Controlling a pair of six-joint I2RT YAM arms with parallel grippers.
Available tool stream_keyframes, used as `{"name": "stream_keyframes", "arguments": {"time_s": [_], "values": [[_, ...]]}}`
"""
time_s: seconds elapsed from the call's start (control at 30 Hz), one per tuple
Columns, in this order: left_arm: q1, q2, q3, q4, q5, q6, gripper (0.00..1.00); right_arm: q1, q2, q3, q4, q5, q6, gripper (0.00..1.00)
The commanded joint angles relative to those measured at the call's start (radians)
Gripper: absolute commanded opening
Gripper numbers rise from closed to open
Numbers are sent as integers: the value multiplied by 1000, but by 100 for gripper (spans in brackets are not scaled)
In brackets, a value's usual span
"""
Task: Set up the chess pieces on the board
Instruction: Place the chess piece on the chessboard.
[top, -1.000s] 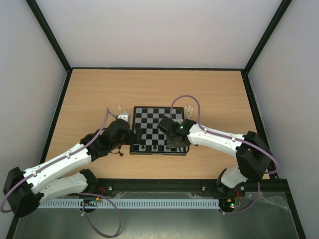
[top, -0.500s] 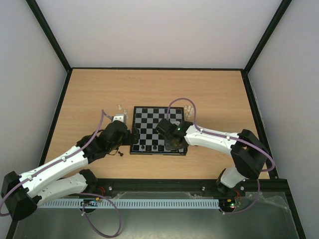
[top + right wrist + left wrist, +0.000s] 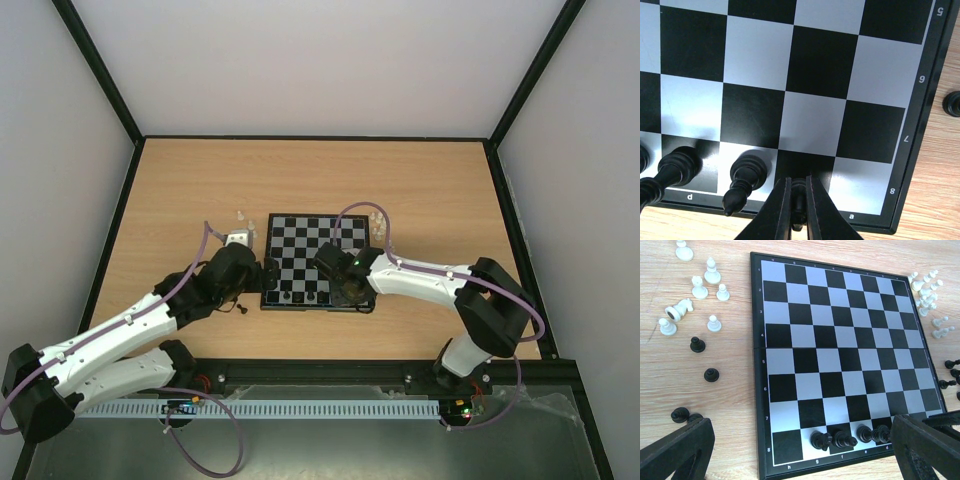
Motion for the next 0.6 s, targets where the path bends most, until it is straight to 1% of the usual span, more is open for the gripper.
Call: {"name": "stream_keyframes", "arguments": {"time_s": [0.0, 0.4, 0.57], "values": [[7, -10, -10, -18, -20, -4, 99, 8, 12, -16, -11, -3, -2, 6], [7, -13, -10, -15, -20, -5, 100, 8, 12, -25, -9, 28, 3, 7], [7, -15, -8, -17, -19, -4, 100, 8, 3, -27, -10, 36, 4, 10]]}}
